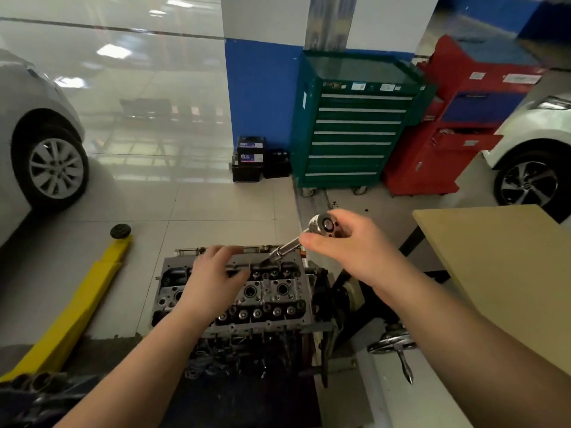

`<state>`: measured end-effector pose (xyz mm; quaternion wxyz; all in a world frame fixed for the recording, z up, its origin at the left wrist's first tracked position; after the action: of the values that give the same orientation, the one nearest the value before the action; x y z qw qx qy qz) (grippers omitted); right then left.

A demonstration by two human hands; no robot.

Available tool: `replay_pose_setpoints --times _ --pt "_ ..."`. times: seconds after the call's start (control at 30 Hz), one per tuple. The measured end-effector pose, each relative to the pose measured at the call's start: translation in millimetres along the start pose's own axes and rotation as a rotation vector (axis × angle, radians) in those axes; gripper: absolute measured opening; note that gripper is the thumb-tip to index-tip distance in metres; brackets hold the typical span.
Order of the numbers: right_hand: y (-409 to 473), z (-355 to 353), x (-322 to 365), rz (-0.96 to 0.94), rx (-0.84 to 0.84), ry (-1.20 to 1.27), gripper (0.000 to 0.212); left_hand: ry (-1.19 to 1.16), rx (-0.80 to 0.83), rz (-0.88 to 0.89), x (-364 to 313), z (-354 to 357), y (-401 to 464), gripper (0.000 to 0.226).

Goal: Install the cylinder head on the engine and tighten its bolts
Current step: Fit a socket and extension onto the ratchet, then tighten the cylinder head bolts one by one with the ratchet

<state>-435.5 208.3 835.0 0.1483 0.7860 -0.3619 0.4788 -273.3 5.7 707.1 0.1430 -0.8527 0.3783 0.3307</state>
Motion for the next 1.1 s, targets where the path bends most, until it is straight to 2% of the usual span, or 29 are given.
replay_pose_setpoints --times 0.1,0.2,0.27,0.33,0.4,0.47,0.53,0.6,0.7,0.8,0.87,0.93,1.03,1.07,1.1 --pt "21.6 -7.8 -19.1 -0.019 -0.061 -0.248 0.048 0.102 0.177 -0.082 22.6 36.1 -1.1 0.057" --pt "35.8 -15.4 -37.0 -0.006 -0.056 -0.329 0.056 0.136 0.303 -0.116 25.2 67.0 -9.9 0.065" --pt "39.6 -20.1 -48.0 0.005 -0.026 -0.33 0.062 0.067 0.228 -0.12 14.2 77.8 -17.0 0.072" --pt "42.2 -23.1 -57.1 -0.004 0.032 -0.306 0.062 -0.041 0.114 0.003 -16.7 78.8 -19.8 0.076" --pt "42.9 -25.2 -62.4 0.026 0.16 -0.155 0.058 -0.138 0.085 0.161 -56.9 80.2 -16.4 0.066" --pt "42.9 -24.9 -70.5 0.184 0.321 0.177 0.052 -0.225 0.09 0.213 -91.8 82.1 -11.4 0.042" --pt "42.3 -28.7 -79.4 0.277 0.39 0.404 0.039 -0.2 0.018 0.205 -110.9 81.5 -5.1 0.021" --pt "43.3 -35.6 -89.4 0.275 0.399 0.485 0.032 -0.094 0.019 0.226 -118.0 82.4 0.2 0.02" --pt "45.7 -45.0 -106.0 0.269 0.324 0.522 0.033 0.005 0.069 0.272 -126.1 92.6 6.5 0.03" --pt "51.3 -58.5 -121.4 0.287 0.271 0.6 0.042 0.114 0.019 0.255 -129.4 106.0 16.5 0.03" --pt "60.3 -80.3 -135.8 0.303 0.188 0.733 0.05 0.109 0.023 0.121 -121.1 111.0 24.2 0.024" --pt "72.9 -107.4 -155.3 0.281 0.036 0.783 0.051 -0.093 -0.01 -0.076 -106.2 110.4 26.5 0.019" --pt "91.8 -129.3 -199.5 0.231 -0.146 0.494 0.019 -0.314 -0.142 -0.227 -91.6 108.1 22.2 0.028" --pt "97.8 -127.1 -217.3 0.221 -0.168 0.386 0.015 -0.346 -0.163 -0.255 -90.2 107.4 19.9 0.03" --pt "103.3 -121.0 -237.2 0.215 -0.177 0.268 0.023 -0.376 -0.173 -0.284 -90.1 107.3 17.6 0.032"
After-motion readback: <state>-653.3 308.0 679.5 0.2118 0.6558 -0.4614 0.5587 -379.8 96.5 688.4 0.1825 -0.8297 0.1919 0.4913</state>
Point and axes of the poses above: each hand's wrist, its own y-axis towards the middle knuckle, its own z-axis out of the palm, x = y × z, the point moved 1 cm from there along y, towards the middle knuckle, and after that the axes turned 3 degrees about -x, right-handed, at the moved point
